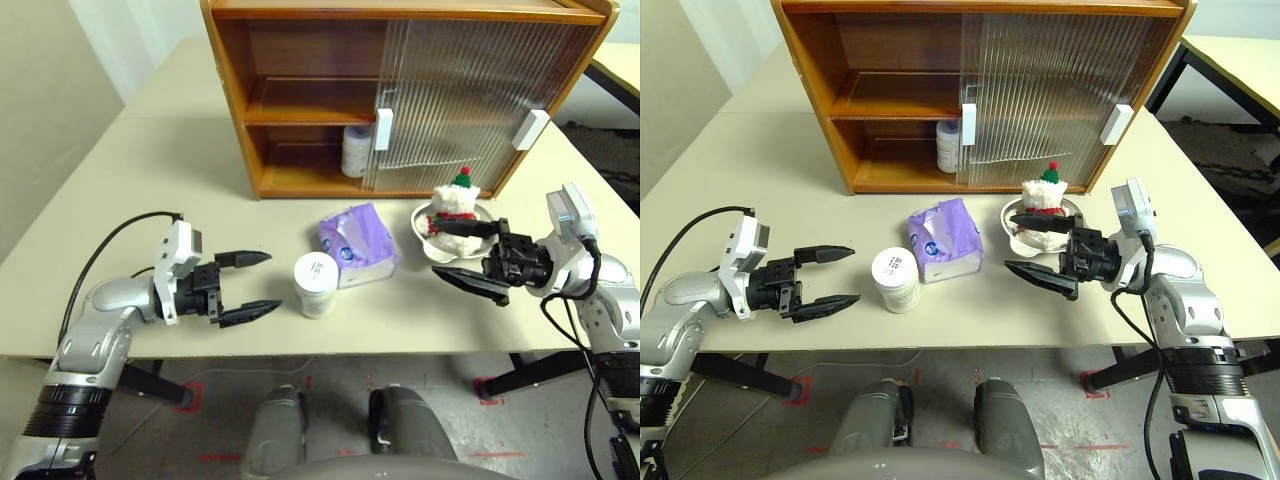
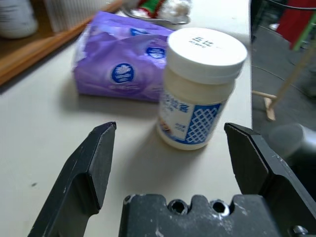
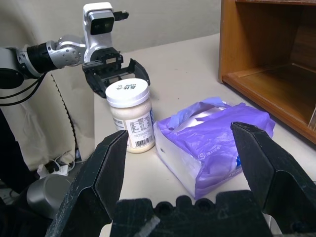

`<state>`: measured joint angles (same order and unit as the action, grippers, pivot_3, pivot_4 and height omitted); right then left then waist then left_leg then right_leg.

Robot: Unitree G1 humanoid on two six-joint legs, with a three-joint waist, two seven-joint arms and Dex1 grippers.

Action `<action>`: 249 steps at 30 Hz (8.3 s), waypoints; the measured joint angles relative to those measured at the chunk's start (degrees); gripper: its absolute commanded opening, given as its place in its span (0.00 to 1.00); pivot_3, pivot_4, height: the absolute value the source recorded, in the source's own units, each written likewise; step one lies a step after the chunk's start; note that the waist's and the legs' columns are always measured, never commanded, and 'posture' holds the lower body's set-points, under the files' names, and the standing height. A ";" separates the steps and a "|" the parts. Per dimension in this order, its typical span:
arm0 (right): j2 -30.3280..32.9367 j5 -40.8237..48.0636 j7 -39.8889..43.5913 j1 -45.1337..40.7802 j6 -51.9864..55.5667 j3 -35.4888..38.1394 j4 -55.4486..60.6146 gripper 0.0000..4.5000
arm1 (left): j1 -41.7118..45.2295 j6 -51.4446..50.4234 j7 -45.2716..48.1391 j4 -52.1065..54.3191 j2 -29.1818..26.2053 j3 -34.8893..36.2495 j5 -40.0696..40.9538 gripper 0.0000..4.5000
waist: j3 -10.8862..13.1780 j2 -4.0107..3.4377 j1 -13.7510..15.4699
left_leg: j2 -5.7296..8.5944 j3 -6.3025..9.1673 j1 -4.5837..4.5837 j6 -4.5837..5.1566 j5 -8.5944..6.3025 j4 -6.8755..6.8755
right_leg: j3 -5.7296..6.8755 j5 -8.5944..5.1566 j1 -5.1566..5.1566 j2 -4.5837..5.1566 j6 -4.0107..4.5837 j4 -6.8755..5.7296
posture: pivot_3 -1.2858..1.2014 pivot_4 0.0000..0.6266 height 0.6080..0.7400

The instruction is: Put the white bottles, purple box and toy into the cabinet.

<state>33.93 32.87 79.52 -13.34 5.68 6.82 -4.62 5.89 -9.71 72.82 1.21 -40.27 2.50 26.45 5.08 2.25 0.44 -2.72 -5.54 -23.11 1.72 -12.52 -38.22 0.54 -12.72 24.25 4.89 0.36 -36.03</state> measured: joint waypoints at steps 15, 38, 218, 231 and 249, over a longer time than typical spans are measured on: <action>0.06 -0.01 -1.82 -0.36 0.57 0.00 2.17 1.00 | 6.99 3.36 4.51 -7.28 3.32 -8.13 -3.12 0.99 | -0.06 -0.02 0.25 | 0.01 -0.01 -0.06 0.01 0.00 -0.01 | 0.00 0.00 0.01 -0.03 -0.01 0.07 | 0.52 0.08 1.00; 0.84 0.12 -2.70 -0.13 1.61 0.04 4.38 1.00 | 9.59 11.17 3.48 -17.92 10.97 -12.57 -10.55 0.99 | -0.14 -0.13 -0.59 | 0.04 0.05 -0.05 0.01 0.01 -0.05 | 0.01 0.02 -0.08 0.02 -0.07 0.11 | 0.51 0.08 1.00; -10.50 0.22 -27.61 -2.11 10.20 -6.02 18.07 1.00 | 29.56 -76.81 -66.48 20.67 38.70 33.70 15.38 0.00 | 0.25 0.78 -2.07 | 0.34 0.24 -0.15 -0.03 -0.02 0.12 | -0.04 0.39 -0.05 -0.15 -1.01 0.21 | 0.53 0.06 1.00; -18.94 -0.69 -31.97 0.79 -0.65 -5.55 20.42 1.00 | 44.55 -68.78 -79.71 16.81 46.24 39.94 15.43 0.00 | 0.15 0.85 -1.08 | 0.37 0.22 -0.13 -0.04 -0.01 0.13 | -0.15 0.42 -0.05 -0.22 -1.08 0.22 | 0.52 0.05 1.00; -21.75 -3.05 -33.10 -0.47 -10.28 -6.23 19.75 1.00 | 52.02 -38.48 -85.88 -8.33 47.17 30.04 11.36 0.00 | -0.02 0.97 -1.16 | 0.41 0.04 -0.16 -0.08 0.02 0.12 | -0.15 0.47 -0.07 -0.27 -1.06 0.28 | 0.51 0.02 1.00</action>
<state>12.17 29.82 46.42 -13.82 -4.61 0.58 15.12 57.91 -48.18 -13.06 -7.12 6.90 32.54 37.81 5.06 3.22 -0.73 -2.31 -5.49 -23.26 1.64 -12.50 -38.09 0.39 -12.25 24.18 4.61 -0.70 -35.75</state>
